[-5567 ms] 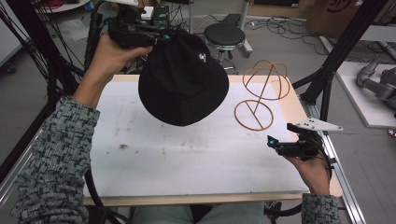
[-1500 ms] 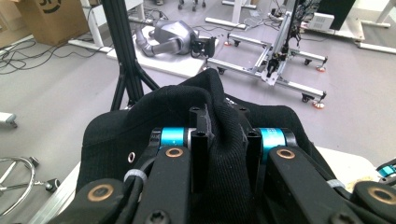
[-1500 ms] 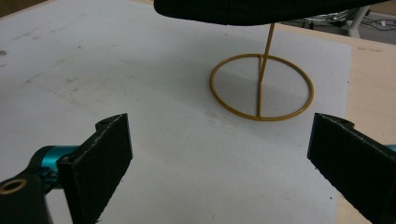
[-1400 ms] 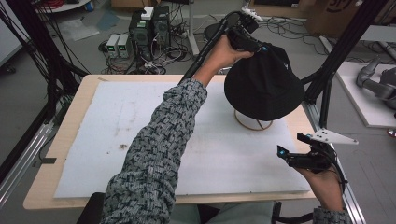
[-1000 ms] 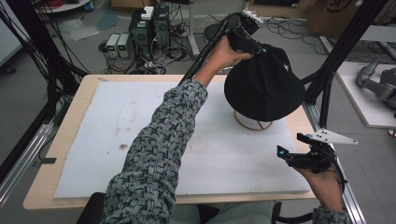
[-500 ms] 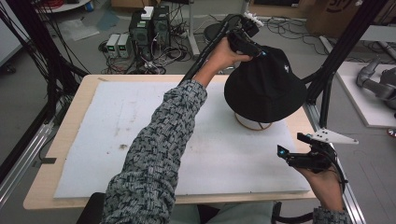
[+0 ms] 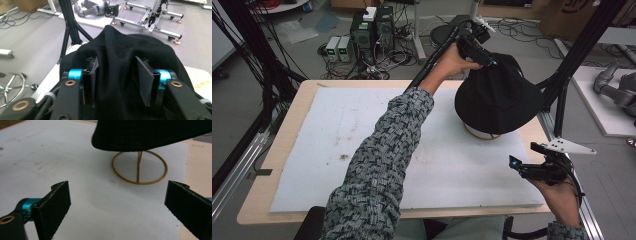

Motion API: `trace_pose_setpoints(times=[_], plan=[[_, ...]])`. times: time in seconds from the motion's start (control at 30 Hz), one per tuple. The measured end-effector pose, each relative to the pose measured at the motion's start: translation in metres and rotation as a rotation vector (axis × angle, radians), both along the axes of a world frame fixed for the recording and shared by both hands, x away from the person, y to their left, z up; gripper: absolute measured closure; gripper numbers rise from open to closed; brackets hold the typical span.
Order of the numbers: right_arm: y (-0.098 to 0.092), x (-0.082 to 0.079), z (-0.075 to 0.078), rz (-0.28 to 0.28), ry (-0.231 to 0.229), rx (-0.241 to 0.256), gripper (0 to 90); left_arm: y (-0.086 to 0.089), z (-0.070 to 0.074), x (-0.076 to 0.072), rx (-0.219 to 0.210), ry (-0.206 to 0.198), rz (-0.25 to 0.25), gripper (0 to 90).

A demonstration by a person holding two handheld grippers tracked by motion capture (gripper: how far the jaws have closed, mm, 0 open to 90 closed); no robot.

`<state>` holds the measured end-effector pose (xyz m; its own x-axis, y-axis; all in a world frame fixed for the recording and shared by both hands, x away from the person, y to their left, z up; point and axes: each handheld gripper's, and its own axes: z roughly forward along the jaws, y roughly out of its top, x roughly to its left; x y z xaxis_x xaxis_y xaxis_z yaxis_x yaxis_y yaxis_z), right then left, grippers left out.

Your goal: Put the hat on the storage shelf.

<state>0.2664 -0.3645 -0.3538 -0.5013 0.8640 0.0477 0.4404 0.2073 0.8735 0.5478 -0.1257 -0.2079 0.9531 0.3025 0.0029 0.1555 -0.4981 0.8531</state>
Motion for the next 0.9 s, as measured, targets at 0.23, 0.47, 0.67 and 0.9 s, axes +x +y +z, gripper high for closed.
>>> trace_pose_setpoints(times=[0.23, 0.47, 0.67, 0.9], plan=[[0.001, 0.0, 0.0, 0.002, -0.003, -0.002, 6.3, 0.0, -0.001, 0.0, 0.004, -0.003, 0.005, 49.1], [0.0, 0.0, 0.0, 0.0, 0.0, 0.001, 6.3, 0.001, -0.001, 0.0, 0.021, 0.006, 0.008, 45.5], [0.0, 0.0, 0.0, -0.002, 0.0, 0.0, 6.3, 0.003, -0.001, 0.0, 0.026, 0.008, 0.005, 44.8], [0.001, 0.002, 0.0, 0.003, -0.004, 0.002, 6.3, 0.01, 0.002, 0.0, 0.011, 0.01, -0.002, 43.3]])
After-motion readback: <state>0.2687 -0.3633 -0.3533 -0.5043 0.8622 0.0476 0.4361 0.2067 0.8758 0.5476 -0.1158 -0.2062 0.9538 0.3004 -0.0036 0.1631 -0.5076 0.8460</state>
